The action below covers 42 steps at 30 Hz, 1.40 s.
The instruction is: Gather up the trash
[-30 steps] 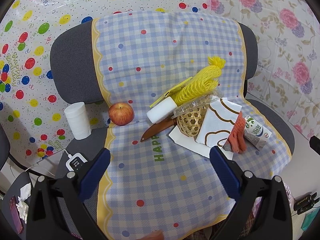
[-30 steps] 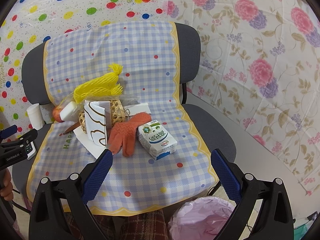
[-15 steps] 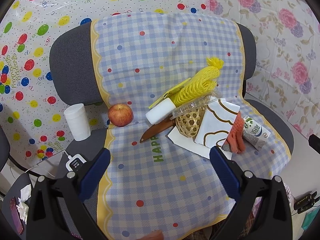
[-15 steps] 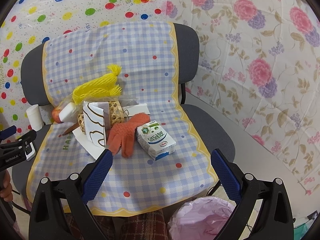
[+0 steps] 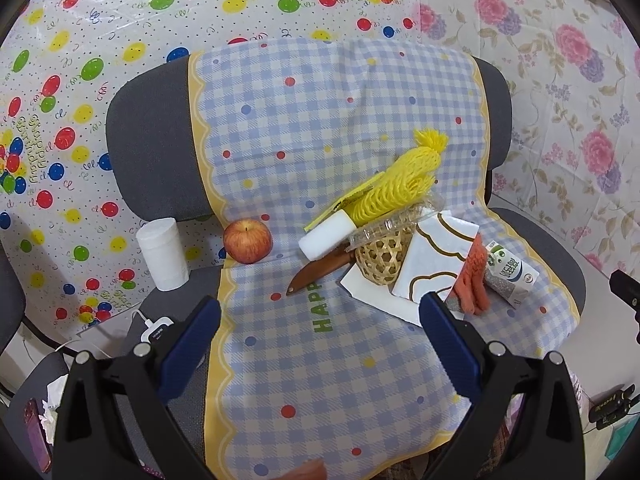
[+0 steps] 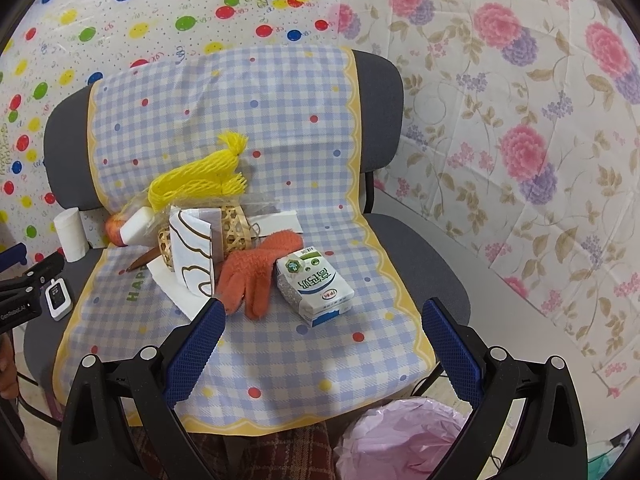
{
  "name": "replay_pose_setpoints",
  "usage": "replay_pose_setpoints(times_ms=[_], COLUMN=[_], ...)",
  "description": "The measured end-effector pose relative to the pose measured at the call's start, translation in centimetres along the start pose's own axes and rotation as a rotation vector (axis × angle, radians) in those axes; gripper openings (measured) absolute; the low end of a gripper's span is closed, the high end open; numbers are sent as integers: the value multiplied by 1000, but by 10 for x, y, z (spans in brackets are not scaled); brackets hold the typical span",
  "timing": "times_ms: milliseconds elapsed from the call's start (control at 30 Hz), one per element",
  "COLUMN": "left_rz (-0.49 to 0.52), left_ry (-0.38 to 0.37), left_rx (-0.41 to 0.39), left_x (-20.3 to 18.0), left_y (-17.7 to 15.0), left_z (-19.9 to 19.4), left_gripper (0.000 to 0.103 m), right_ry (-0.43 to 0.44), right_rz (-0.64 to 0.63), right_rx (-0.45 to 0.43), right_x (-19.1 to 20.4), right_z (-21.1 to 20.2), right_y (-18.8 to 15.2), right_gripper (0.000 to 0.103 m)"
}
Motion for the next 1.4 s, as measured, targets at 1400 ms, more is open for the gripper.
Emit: replay_pose_setpoints(times_ms=[1400], left_rz=[32], left_ry=[6], left_rx=[10], left_x=[23], left_y=[47], left_z=[94], left_gripper=[97], right_ry=[27], right_rz=[-33], right_rx=[-46], right_x=[30], right_z=[72], right_y=[73], right_gripper=[97])
Point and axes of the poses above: each gripper's, at about its wrist camera, not at the fingertips, and z roughly the way its jaws point, x to its left, y to its top, the point moved 3 cm from there along z, roughly the way its jaws point, and after that the axes turned 9 degrees about x, right-handed, at the moved point
